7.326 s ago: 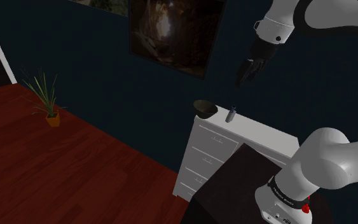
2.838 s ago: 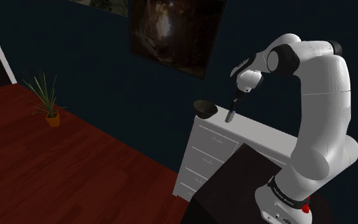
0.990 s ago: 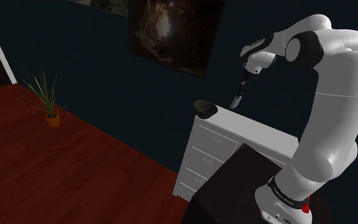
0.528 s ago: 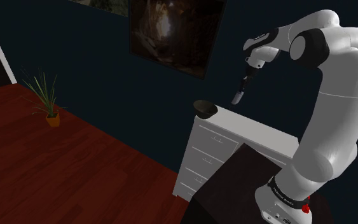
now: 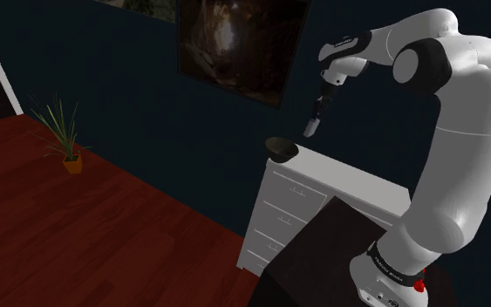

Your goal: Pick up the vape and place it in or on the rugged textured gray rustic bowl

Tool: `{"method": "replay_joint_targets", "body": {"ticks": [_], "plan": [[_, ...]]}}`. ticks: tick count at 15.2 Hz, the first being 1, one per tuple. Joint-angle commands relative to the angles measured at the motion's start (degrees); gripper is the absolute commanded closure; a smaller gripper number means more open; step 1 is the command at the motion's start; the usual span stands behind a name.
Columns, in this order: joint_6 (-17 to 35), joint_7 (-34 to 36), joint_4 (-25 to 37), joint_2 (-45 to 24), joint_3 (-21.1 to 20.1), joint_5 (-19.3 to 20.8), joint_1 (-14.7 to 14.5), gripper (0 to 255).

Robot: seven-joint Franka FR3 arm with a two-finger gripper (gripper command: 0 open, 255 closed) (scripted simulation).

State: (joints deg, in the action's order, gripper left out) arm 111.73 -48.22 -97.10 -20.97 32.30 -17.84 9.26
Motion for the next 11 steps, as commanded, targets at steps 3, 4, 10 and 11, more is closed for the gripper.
{"method": "replay_joint_targets", "body": {"ticks": [3, 4, 10, 11], "plan": [[-1.6, 5.1, 3.3, -0.9, -1.5, 0.0, -2.9, 255], [-2.1, 6.3, 4.3, -1.4, -1.8, 0.0, -3.5, 255], [-3.5, 11.3, 9.4, -4.5, -3.6, -0.8, -5.9, 255], [-2.9, 11.1, 8.9, -4.7, -3.7, -1.0, -5.9, 255]]}}
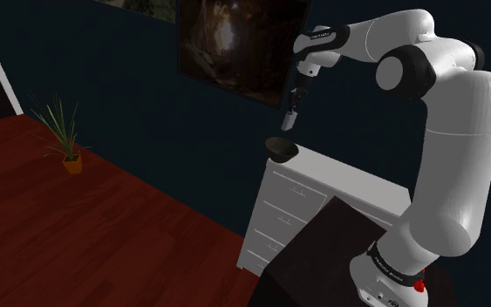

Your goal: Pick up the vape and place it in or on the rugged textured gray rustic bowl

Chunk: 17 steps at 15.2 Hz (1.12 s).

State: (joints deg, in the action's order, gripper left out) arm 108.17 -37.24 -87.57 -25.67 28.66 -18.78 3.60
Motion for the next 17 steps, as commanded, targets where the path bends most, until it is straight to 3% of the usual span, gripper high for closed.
{"method": "replay_joint_targets", "body": {"ticks": [1, 17], "plan": [[1.3, 0.0, -1.1, -0.2, -0.1, -0.2, -0.2, 255], [11.0, -2.7, -6.9, -4.8, -1.7, -3.3, 0.3, 255]]}}
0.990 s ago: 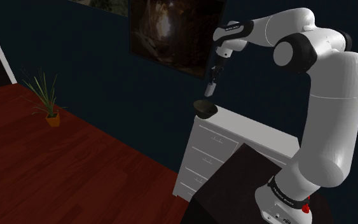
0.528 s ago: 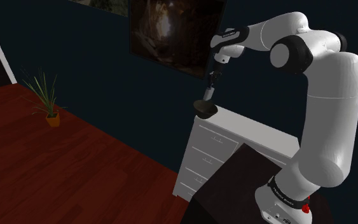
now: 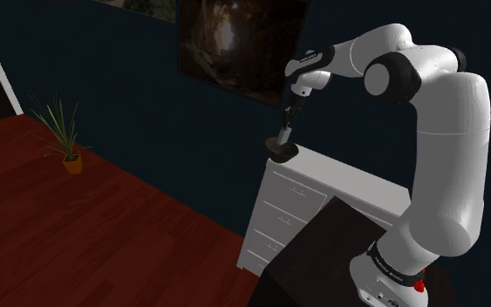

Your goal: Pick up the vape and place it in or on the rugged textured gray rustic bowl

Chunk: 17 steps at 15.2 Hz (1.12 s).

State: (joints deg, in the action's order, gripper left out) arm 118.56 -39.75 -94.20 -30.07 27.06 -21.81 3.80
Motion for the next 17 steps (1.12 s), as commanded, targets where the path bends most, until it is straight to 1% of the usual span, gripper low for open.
{"method": "replay_joint_targets", "body": {"ticks": [1, 10, 11, 16, 17], "plan": [[1.2, -0.4, -0.6, -0.7, -0.3, -0.5, 0.1, 255], [1.7, -0.6, -0.8, -1.1, -0.4, -0.7, 0.2, 255], [1.8, -0.6, -0.8, -1.1, -0.4, -0.7, 0.2, 0], [1.7, -0.6, -0.8, -1.1, -0.4, -0.7, 0.2, 0], [0.3, -0.2, -0.1, -0.2, 0.0, -0.1, 0.1, 0]]}}
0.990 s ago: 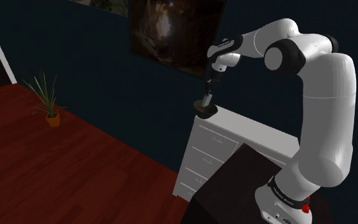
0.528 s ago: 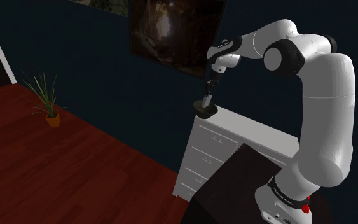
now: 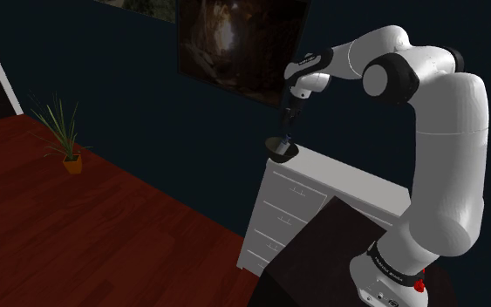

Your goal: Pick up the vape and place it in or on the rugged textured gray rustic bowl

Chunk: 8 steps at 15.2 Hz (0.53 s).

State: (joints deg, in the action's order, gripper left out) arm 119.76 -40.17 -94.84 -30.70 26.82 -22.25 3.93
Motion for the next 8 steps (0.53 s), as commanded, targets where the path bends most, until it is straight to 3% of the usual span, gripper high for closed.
{"method": "replay_joint_targets", "body": {"ticks": [1, 3, 8], "plan": [[-2.4, 0.5, 1.3, 1.2, 0.5, 0.8, 0.0, 0], [-5.1, 1.1, 2.8, 2.6, 1.0, 1.7, 0.0, 0], [-5.1, 1.1, 2.8, 2.6, 1.0, 1.7, 0.0, 0]]}}
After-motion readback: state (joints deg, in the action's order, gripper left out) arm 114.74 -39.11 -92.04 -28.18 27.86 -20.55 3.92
